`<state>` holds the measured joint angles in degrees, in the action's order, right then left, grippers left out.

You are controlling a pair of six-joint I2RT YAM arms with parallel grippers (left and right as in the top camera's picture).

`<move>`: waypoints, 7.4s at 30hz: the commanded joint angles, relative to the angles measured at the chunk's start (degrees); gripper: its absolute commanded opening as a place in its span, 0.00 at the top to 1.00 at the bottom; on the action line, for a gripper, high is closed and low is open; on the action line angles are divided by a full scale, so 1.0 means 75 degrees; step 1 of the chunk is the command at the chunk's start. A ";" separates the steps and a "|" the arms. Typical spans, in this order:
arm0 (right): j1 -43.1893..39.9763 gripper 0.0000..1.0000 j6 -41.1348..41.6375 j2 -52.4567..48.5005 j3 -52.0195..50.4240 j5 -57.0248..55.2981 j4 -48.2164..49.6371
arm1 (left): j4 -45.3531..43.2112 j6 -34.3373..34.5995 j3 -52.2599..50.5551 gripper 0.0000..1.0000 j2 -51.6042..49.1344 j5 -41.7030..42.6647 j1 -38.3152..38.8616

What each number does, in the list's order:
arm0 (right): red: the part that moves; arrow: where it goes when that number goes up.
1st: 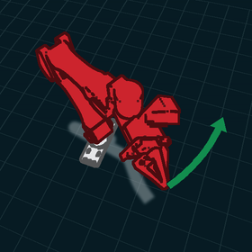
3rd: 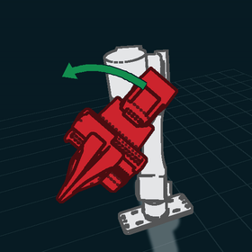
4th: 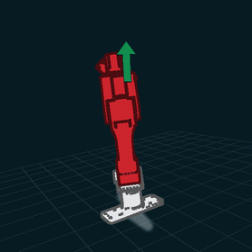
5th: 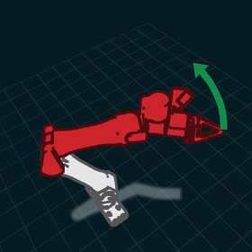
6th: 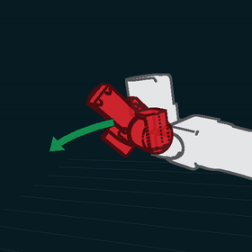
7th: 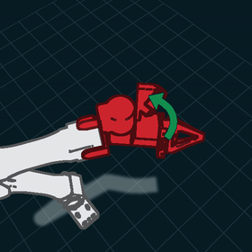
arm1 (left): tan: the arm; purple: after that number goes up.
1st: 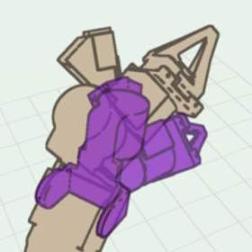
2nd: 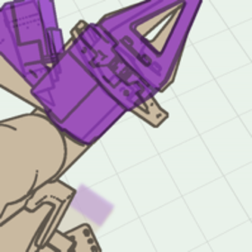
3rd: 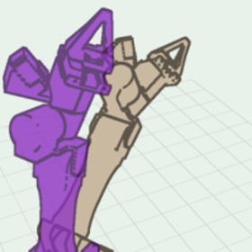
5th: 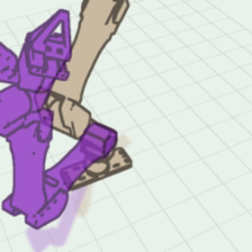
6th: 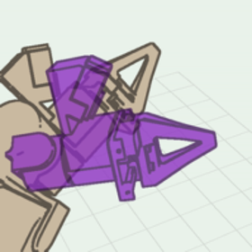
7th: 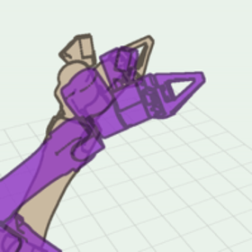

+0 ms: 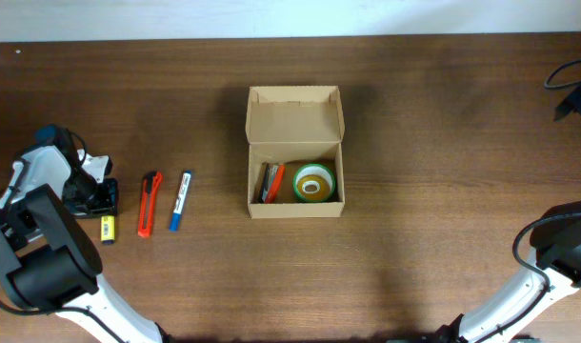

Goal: Pack container
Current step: 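Carry the yellow highlighter with the left gripper over the box, then lower the highlighter into the box beside the stapler, then open the left gripper and lift it out of the box, then move the left gripper over the orange box cutter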

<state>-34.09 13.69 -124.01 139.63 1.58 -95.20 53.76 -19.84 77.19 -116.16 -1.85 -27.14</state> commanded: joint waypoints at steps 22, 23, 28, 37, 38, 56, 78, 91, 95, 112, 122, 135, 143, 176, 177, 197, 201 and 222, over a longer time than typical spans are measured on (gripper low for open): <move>-0.0009 0.01 0.0006 0.0213 -0.0020 -0.0041 0.0003 | 0.4599 0.2731 0.6916 0.98 -0.0268 0.2221 0.1824; -0.0009 0.01 0.0009 0.0213 -0.0020 -0.0041 0.0003 | 0.4654 0.2731 0.7198 0.98 -0.0268 0.2250 0.2031; -0.0009 0.01 0.0009 0.0213 -0.0020 -0.0041 0.0000 | 0.4485 0.2751 0.8486 0.98 -0.0268 0.2279 0.3523; -0.0009 0.01 0.0006 0.0213 -0.0020 -0.0041 0.0003 | 0.4191 0.3608 0.8673 0.98 -0.0271 0.1137 0.5866; -0.0009 0.01 0.0006 0.0213 -0.0020 -0.0041 0.0000 | 0.4211 0.3803 0.8673 0.98 -0.0271 0.0895 0.6082; -0.0009 0.01 0.0006 0.0213 -0.0020 -0.0041 0.0003 | 0.3191 0.5788 0.5613 0.98 -0.0291 -0.0262 0.7533; -0.0009 0.01 0.0006 0.0213 -0.0020 -0.0044 0.0003 | 0.2731 0.6143 0.3969 0.98 -0.0291 -0.0137 0.7711; -0.0009 0.01 0.0006 0.0213 -0.0020 -0.0041 0.0003 | 0.2576 0.6499 0.3302 0.98 -0.0291 -0.0428 0.7697; -0.0009 0.01 0.0006 0.0213 -0.0020 -0.0041 0.0003 | 0.2567 0.6505 0.3110 0.98 -0.0291 -0.0507 0.7697; -0.0009 0.01 0.0006 0.0213 -0.0020 -0.0041 0.0003 | 0.2655 0.6863 0.3066 0.98 -0.0291 -0.0708 0.7691; -0.0009 0.01 0.0006 0.0213 -0.0020 -0.0041 0.0003 | 0.2565 0.6988 0.2637 0.98 -0.0291 -0.0702 0.7595; -0.0009 0.01 0.0006 0.0213 -0.0020 -0.0041 0.0003 | 0.2165 0.6985 0.2136 0.98 -0.0297 -0.0670 0.7356; -0.0009 0.01 0.0006 0.0213 -0.0020 -0.0041 0.0003 | 0.2087 0.6985 0.2090 0.98 -0.0297 -0.0673 0.7344; -0.0009 0.01 0.0006 0.0213 -0.0020 -0.0041 0.0003 | 0.1792 0.6414 0.2107 0.98 -0.0297 -0.0589 0.7344; -0.0009 0.01 0.0006 0.0213 -0.0020 -0.0041 0.0003 | 0.1728 0.6167 0.2142 0.98 -0.0297 -0.0586 0.7344; -0.0009 0.01 0.0009 0.0216 -0.0020 -0.0041 0.0003 | 0.3812 0.3372 0.7510 0.96 0.1014 -0.3077 0.7117; -0.0009 0.01 0.0006 0.0213 -0.0020 -0.0041 0.0003 | 0.4022 0.3555 0.7026 0.95 0.1935 -0.3069 0.6312; -0.0009 0.01 0.0006 0.0213 -0.0020 -0.0041 0.0003 | 0.1271 0.1448 -0.0157 0.63 0.3917 0.0326 0.1396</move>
<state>-34.09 13.69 -124.01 139.63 1.58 -95.20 64.12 -6.33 76.82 -83.83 0.05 -16.49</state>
